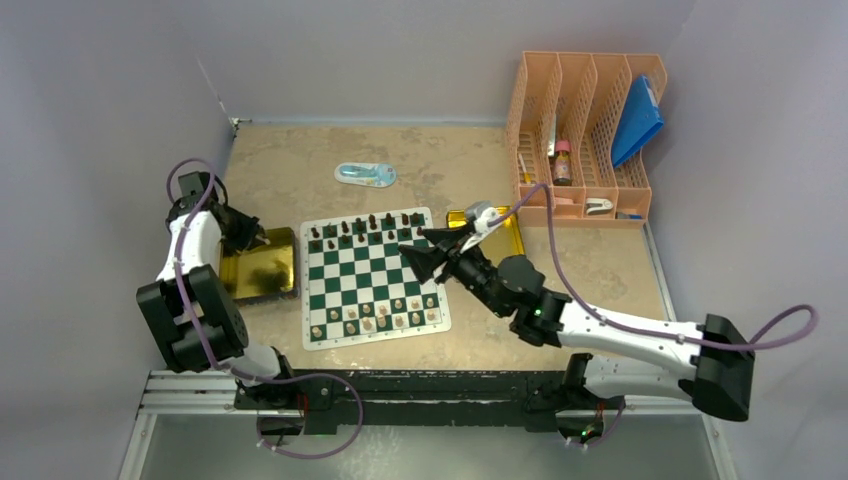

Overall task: Set up the chess pieces on the board
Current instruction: Pick up the chess piece from the storage box, then place the chess piece on the chessboard.

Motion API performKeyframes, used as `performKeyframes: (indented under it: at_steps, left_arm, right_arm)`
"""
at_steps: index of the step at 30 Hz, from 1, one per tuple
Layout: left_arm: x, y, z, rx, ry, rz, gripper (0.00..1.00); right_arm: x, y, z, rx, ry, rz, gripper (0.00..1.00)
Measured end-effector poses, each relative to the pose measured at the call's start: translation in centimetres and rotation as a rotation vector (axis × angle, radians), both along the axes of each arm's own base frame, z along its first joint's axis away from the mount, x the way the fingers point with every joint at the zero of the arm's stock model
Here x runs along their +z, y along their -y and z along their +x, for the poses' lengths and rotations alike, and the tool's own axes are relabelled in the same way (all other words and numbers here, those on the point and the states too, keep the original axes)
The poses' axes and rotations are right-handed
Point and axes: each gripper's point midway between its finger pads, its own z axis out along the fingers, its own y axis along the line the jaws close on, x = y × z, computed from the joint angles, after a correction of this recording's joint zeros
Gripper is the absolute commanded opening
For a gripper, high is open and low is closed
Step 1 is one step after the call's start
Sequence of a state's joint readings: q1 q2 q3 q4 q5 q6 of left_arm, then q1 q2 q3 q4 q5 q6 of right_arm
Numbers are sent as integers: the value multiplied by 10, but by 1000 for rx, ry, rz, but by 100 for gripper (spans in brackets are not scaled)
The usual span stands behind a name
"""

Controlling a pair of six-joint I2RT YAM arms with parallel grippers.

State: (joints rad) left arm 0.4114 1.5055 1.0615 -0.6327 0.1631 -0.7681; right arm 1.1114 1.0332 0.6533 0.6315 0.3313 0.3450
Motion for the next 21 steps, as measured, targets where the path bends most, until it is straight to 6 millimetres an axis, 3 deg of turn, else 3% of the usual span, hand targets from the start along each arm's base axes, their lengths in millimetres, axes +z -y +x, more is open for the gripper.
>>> performKeyframes:
  at_steps: [9,16,21]
  left_arm:
    - [39,30,-8,106,63,-184,0]
    - [52,60,-10,98,67,-355,0]
    - [68,95,-14,11,95,-402,0]
  right_arm:
    - [-15,-70,25,68,177,-93,59]
    - [-40,-108,22,194,420,-212,52]
    - [-64,-137,20,281,599,-300,51]
